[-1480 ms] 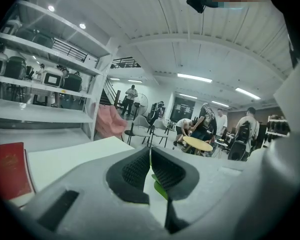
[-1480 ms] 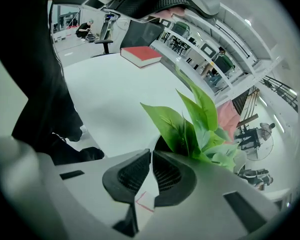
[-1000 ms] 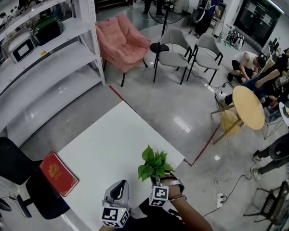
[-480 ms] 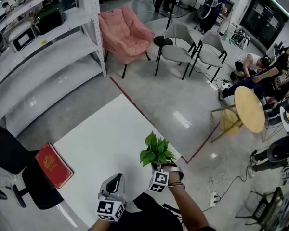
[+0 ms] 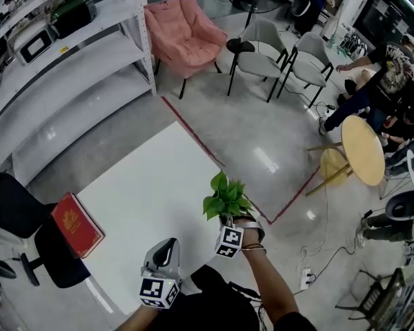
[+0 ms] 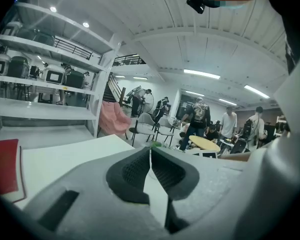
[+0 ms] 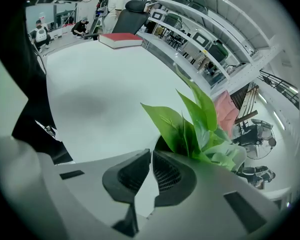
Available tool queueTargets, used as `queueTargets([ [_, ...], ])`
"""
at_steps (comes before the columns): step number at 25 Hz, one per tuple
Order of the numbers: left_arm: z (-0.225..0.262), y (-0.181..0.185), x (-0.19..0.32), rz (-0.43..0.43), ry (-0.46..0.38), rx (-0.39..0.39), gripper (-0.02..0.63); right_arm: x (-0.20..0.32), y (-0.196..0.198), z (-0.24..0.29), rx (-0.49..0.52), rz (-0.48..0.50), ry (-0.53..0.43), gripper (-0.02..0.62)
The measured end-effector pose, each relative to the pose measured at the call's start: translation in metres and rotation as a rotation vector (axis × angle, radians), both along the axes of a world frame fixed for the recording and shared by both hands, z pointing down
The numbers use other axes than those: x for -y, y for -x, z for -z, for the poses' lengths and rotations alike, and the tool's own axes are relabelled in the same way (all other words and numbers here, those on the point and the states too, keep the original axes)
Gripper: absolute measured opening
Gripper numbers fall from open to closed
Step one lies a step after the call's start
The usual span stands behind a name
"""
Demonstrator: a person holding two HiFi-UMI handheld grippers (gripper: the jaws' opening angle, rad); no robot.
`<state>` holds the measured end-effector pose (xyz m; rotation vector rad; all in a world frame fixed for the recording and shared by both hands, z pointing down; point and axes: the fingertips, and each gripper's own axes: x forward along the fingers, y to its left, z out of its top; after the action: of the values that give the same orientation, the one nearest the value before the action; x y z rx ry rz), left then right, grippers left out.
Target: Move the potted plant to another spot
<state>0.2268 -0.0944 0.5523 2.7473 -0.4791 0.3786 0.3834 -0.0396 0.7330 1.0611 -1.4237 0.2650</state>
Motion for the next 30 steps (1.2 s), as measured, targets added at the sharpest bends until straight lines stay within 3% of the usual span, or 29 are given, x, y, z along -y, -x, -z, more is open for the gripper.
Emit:
queueTargets([
  [18, -0.001, -0.004, 0.002, 0.001, 0.005, -0.010, 0.025, 0.002, 0.006, -0.015, -0.027, 0.025, 0.020, 0.028],
  [30, 0.000, 0.002, 0.009, -0.015, 0.011, -0.021, 0.025, 0.004, 0.009, -0.012, -0.035, -0.013, 0.008, 0.028],
])
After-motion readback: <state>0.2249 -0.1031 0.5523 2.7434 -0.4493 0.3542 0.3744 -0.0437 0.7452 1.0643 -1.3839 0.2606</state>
